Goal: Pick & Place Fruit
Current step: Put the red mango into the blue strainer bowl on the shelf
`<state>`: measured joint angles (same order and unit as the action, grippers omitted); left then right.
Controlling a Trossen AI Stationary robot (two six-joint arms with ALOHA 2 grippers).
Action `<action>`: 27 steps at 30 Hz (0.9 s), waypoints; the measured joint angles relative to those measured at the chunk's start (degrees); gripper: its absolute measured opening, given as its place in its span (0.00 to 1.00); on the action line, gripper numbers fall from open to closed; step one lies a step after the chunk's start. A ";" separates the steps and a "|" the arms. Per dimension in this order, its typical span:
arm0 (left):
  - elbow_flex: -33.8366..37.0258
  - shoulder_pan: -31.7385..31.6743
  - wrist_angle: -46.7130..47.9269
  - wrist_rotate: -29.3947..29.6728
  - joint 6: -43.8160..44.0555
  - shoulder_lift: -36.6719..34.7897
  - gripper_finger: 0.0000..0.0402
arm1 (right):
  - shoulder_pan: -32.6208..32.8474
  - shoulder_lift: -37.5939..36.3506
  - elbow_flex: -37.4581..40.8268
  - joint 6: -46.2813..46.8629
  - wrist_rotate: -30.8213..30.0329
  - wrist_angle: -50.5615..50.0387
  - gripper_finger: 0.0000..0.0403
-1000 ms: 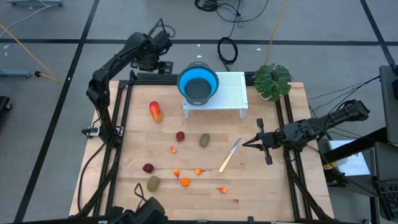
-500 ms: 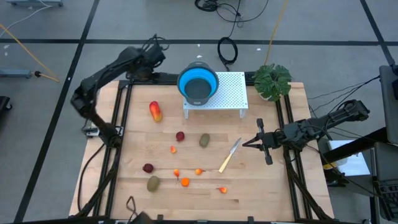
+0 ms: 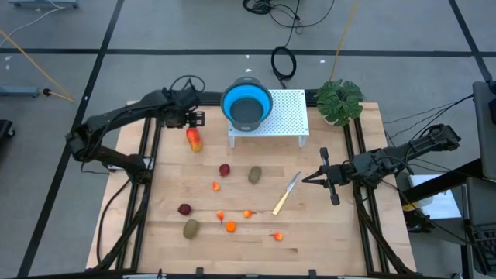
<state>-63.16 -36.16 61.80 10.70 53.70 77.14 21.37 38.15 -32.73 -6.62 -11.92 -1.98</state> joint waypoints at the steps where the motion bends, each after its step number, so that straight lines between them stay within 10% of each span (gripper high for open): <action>1: 1.06 0.01 -1.38 -0.29 0.64 0.00 0.56 | 0.00 0.00 0.00 0.00 0.00 0.00 0.00; 27: 16.89 -1.90 -22.69 -2.99 6.30 -0.02 0.59 | 0.00 0.00 0.00 2.97 0.00 -0.02 0.00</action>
<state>-46.28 -38.06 39.11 7.70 60.00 77.12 21.37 38.15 -32.73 -3.64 -11.92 -2.00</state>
